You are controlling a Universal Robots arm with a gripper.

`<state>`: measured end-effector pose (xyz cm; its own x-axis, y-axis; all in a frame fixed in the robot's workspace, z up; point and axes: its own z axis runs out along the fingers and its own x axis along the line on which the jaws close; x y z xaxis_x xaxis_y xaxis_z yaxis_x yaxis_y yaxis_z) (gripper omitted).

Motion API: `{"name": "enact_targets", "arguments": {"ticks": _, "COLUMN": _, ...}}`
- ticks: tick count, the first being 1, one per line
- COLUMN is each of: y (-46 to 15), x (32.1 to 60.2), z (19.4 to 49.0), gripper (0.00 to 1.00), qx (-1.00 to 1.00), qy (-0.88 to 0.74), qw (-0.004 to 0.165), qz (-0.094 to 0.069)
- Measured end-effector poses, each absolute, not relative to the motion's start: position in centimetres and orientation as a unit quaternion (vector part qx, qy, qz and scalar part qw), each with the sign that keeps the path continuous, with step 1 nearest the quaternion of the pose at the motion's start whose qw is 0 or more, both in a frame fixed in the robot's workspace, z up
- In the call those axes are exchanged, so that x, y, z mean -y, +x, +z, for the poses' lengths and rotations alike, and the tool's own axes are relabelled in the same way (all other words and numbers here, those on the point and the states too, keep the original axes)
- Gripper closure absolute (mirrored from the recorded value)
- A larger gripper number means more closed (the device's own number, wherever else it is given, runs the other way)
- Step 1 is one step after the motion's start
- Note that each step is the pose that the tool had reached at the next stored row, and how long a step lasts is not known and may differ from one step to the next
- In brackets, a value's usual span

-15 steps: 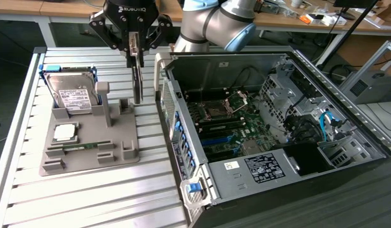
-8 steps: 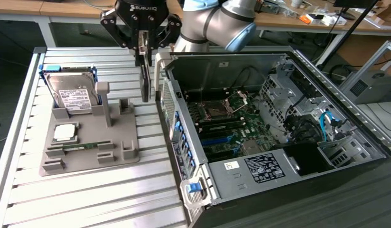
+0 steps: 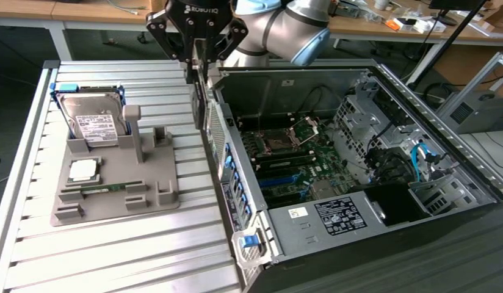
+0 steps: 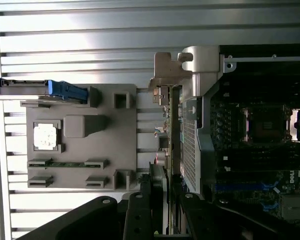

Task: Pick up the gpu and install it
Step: 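Pick up the gpu and move the gpu toward the slot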

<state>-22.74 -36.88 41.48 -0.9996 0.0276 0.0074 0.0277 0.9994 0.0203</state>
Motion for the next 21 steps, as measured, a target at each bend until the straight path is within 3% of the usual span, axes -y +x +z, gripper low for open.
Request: {"name": "enact_targets", "arguments": {"ticks": 21, "y": -16.6, "x": 36.9, "z": 41.8, "gripper": 0.73, "qx": 0.999, "qy": -0.014, "qw": 0.03, "qz": -0.008}}
